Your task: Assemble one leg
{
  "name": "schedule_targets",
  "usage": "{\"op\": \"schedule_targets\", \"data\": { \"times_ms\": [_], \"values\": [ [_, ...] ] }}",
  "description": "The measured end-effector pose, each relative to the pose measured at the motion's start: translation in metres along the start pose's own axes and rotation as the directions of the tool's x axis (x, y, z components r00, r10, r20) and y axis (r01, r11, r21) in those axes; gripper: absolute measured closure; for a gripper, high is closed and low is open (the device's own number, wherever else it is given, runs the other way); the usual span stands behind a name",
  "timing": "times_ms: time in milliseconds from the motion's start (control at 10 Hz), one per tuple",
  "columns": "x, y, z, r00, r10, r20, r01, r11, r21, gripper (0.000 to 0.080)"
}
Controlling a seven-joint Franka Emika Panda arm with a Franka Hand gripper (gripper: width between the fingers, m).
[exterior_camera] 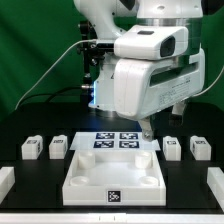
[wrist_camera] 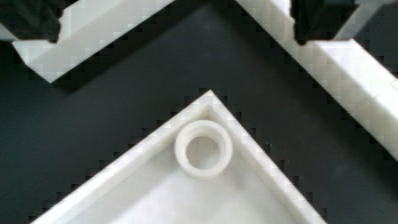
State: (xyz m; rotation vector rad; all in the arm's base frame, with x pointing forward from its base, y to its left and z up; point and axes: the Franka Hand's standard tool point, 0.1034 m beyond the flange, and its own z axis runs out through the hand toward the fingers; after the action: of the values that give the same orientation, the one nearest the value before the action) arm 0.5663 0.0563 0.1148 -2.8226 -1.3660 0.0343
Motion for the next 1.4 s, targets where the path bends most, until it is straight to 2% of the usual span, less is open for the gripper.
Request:
{"op": "schedule_targets", "data": {
  "times_ms": [900,1000,1100,1200,1300,1400],
  "values": [
    [-0.001,-0.002,0.002,0.999,-0.048,0.001,0.048,0.999,0.002,0.0150],
    [-0.009,-0.012,0.010,0.996,-0.090,-0.015,0.089,0.996,-0.015,0.0150],
    [-0.034,-0.032,0.022,0.981,-0.191,-0.018,0.190,0.981,-0.022,0.0150],
    [-0.064,-0.044,0.041,0.930,-0.366,-0.020,0.365,0.930,-0.035,0.0150],
    [-0.093,-0.051,0.061,0.893,-0.450,-0.021,0.450,0.893,-0.035,0.0150],
    [-0.112,-0.051,0.075,0.869,-0.495,-0.022,0.495,0.869,-0.027,0.0150]
  ]
}}
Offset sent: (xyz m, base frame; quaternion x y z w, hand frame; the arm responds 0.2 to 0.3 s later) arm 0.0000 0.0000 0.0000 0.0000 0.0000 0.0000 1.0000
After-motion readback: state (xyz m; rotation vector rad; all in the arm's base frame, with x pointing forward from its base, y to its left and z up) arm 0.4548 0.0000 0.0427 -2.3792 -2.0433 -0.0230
